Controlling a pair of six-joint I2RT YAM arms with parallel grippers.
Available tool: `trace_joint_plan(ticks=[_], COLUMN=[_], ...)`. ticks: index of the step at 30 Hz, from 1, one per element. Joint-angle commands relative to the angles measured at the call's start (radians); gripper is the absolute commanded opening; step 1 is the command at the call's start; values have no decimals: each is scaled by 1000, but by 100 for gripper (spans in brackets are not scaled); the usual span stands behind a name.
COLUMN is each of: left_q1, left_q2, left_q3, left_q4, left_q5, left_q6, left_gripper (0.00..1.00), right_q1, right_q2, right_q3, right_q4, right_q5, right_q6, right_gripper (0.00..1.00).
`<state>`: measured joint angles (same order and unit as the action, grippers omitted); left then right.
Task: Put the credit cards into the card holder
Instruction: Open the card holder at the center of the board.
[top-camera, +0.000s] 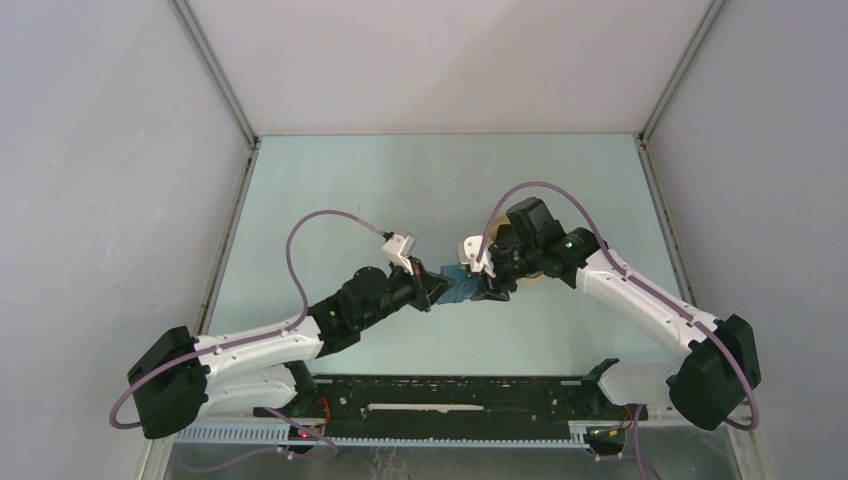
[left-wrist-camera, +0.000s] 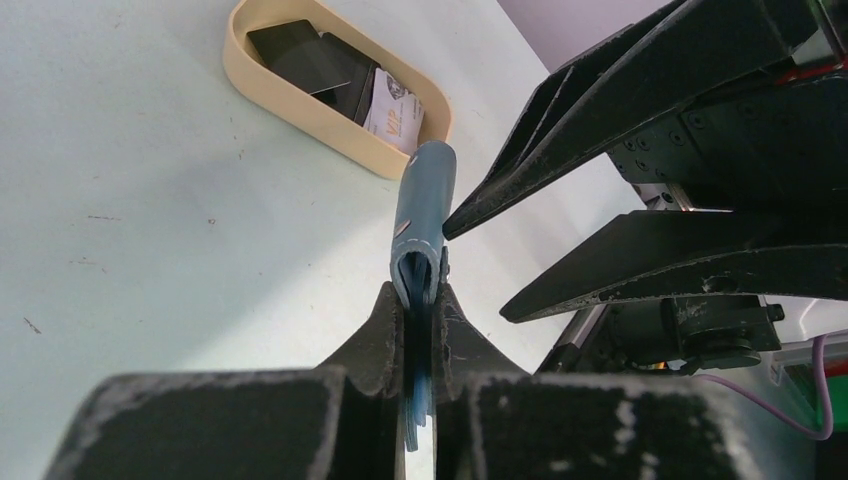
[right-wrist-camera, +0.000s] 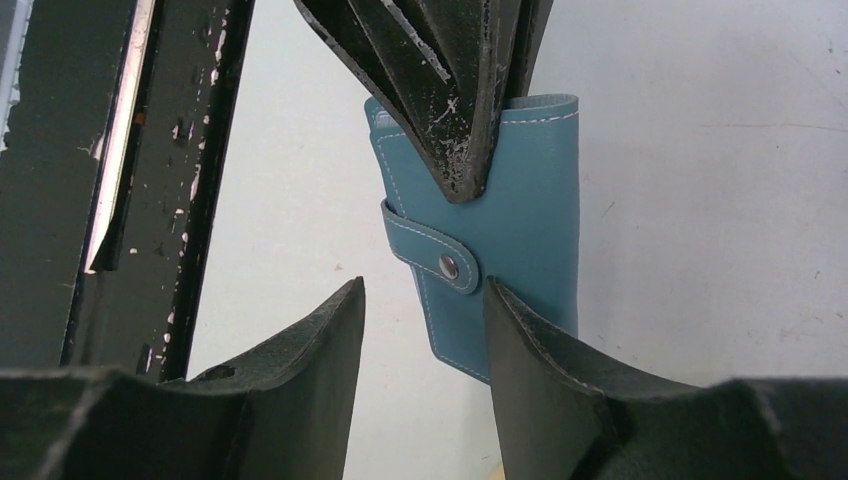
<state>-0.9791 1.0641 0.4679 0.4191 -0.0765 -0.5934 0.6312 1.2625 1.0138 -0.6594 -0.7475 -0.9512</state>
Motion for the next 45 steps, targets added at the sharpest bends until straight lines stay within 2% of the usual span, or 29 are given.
trace_joint_plan(ticks=[1,12,17,23,30,45], left_q1=[-12,-12,-12,-12,-12,-6], left_q2=[-7,4,12,28,21,-26], left_q3=[55,64,63,70,61,35], left_q4=[49,99,109,122,126,101], left_q5=[2,59,65,66,52,-4], left_q6=[5,-68,-108,-139,-164,-150], left_gripper=[0,0,0,0,0,0], right_q1=[17,26,25,35,54,67], right_q2=[-4,-14,-25,-15,-5,-15], right_q3=[-17,-27,-27,-34,-51,-61], right_q4=[57,98,115,114,130,31], right_q5=[54,57,66,0,35,-15], right_q6=[19,64,91,103,94,-45], right_gripper=[56,53,52,49,47,15])
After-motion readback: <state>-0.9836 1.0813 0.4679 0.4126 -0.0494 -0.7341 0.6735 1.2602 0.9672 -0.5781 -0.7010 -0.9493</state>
